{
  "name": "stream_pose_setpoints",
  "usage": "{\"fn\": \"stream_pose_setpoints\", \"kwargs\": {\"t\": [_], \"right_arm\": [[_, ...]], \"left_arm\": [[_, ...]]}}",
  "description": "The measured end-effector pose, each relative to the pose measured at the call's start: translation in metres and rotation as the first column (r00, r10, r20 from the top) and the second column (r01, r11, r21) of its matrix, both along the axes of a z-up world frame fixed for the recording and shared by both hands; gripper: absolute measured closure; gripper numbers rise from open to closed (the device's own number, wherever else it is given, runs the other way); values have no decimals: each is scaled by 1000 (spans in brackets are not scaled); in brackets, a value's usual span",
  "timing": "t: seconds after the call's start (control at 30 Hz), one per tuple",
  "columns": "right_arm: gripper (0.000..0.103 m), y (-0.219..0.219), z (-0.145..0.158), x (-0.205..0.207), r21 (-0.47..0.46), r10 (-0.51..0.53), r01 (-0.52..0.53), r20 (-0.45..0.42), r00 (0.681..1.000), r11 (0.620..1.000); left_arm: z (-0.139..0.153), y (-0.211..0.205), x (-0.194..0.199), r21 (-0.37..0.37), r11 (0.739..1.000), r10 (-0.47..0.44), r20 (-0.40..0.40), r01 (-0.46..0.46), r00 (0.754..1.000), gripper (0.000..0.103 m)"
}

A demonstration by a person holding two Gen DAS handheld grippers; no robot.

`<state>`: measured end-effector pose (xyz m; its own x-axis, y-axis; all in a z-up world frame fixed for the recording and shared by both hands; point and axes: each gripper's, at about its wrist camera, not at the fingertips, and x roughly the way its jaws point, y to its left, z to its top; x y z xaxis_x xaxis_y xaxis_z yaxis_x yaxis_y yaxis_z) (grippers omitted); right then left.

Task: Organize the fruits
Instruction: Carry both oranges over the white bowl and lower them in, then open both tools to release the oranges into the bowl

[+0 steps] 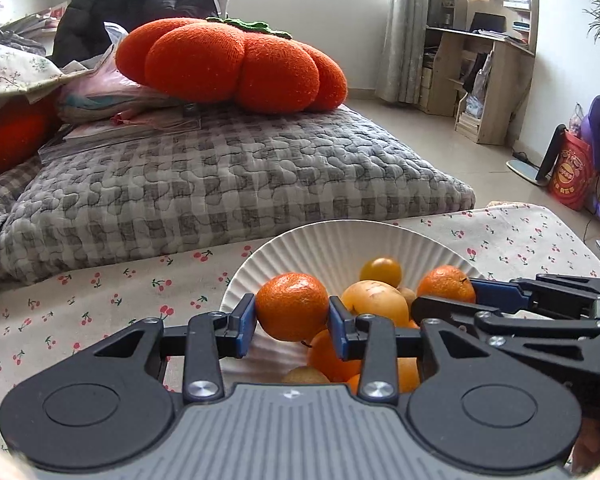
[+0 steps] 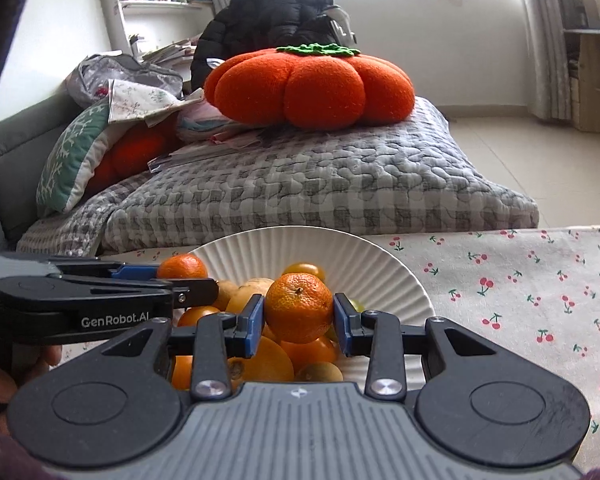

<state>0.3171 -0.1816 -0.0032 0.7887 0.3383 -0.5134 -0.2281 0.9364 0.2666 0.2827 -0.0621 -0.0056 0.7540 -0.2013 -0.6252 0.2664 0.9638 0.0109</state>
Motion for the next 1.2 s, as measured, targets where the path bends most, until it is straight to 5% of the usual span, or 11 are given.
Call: {"fn": "stream_pose_setpoints", "kwargs": {"t": [1.2], "right_arm": [[67, -11, 5, -21, 54, -15, 12, 42, 999, 998]], "left_arm": [[11, 3, -7, -40, 999, -28, 43, 30, 999, 71]]}}
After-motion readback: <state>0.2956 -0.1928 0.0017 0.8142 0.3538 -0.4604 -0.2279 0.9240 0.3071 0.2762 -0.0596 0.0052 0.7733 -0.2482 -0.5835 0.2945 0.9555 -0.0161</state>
